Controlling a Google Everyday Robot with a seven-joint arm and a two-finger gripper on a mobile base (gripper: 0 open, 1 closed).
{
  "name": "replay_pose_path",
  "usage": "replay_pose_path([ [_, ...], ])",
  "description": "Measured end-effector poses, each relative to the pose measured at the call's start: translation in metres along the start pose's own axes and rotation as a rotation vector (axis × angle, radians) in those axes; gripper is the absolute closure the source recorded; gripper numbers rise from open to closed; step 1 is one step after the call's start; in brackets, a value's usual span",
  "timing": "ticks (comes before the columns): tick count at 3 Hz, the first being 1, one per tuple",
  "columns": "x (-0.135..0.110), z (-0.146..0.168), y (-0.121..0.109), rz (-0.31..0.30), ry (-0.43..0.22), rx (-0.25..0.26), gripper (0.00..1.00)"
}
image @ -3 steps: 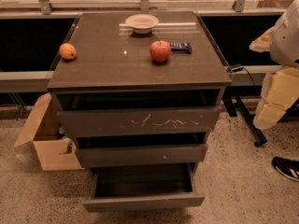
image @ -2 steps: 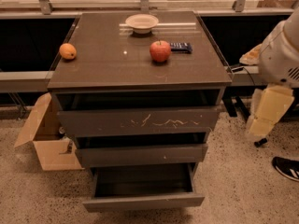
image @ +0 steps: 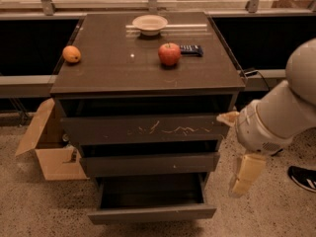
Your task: Close bottom drawer
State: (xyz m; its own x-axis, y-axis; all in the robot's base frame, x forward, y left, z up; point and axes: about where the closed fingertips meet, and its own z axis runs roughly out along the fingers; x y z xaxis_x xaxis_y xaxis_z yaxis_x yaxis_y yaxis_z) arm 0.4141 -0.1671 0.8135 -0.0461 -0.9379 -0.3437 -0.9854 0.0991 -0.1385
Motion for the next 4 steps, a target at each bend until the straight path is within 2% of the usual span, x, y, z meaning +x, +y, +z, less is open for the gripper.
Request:
replay_pose_path([
  [1,0.004,0.080,0.027,-0.016,-0.118,-0.155,0.00],
  [2,0.004,0.080,0.027,-0.016,-0.118,-0.155,0.00],
  [3,0.024,0.118,0.031,-0.041,-0.129,-0.194,0.00],
  [4,0.077,0.218,0.050,-0.053,-0.142,-0.277,0.00],
])
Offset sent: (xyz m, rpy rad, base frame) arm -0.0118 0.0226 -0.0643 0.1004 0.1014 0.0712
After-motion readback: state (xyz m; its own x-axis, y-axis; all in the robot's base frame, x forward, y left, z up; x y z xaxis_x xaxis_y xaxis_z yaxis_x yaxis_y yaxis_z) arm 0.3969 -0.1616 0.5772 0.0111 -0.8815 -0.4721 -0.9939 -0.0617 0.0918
